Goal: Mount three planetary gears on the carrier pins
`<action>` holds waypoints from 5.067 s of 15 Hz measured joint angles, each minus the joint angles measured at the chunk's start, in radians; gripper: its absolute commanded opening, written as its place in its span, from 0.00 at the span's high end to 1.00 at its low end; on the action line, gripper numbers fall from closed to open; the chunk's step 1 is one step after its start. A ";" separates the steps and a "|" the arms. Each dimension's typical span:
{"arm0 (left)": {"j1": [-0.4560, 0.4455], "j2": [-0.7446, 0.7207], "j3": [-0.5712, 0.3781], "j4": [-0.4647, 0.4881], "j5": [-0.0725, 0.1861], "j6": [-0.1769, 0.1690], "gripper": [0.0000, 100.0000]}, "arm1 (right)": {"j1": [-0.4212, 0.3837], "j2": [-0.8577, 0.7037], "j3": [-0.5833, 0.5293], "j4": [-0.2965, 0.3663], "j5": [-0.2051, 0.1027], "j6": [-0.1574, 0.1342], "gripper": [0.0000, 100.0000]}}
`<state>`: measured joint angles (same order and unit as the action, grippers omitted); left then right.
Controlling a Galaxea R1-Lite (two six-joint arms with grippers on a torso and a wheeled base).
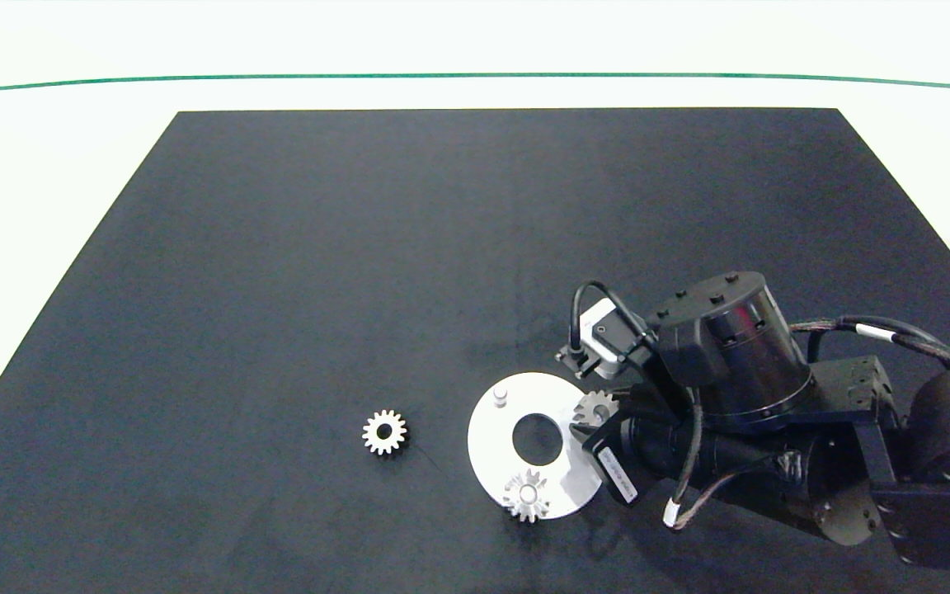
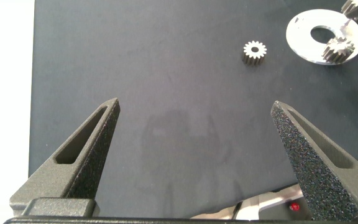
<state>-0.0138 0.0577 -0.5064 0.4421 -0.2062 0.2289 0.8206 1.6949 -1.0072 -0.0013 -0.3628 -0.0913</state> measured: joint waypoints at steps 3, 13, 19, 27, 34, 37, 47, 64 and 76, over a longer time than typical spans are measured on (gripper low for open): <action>0.000 0.001 -0.003 0.000 0.000 0.000 0.00 | -0.002 0.001 0.001 0.000 0.000 0.000 0.96; 0.000 0.002 -0.011 0.000 0.000 0.000 0.00 | -0.015 0.022 0.002 -0.008 -0.001 0.007 0.00; 0.000 0.002 -0.014 0.002 0.000 0.000 0.00 | -0.016 0.021 0.001 -0.010 -0.004 0.006 0.00; -0.002 0.102 0.013 -0.009 -0.045 0.036 0.00 | -0.048 -0.521 0.214 0.049 -0.120 -0.053 0.00; -0.138 0.448 0.088 -0.284 -0.058 0.109 0.00 | -0.216 -0.950 0.411 0.116 -0.155 -0.069 0.00; -0.208 0.657 0.157 -0.562 -0.040 0.135 0.00 | -0.248 -1.025 0.407 0.118 -0.155 -0.069 0.00; -0.622 1.061 0.016 -0.561 0.310 0.168 0.00 | -0.245 -1.031 0.354 0.150 -0.151 -0.070 0.00; -0.642 1.433 -0.191 -0.596 0.312 0.164 0.00 | -0.245 -1.035 0.374 0.152 -0.144 -0.069 0.00; -0.634 1.504 -0.227 -0.626 0.307 0.162 0.13 | -0.246 -1.057 0.380 0.154 -0.145 -0.069 0.00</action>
<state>-0.6479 1.5619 -0.7330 -0.1840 0.1009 0.3906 0.5749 0.6383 -0.6272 0.1523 -0.5079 -0.1600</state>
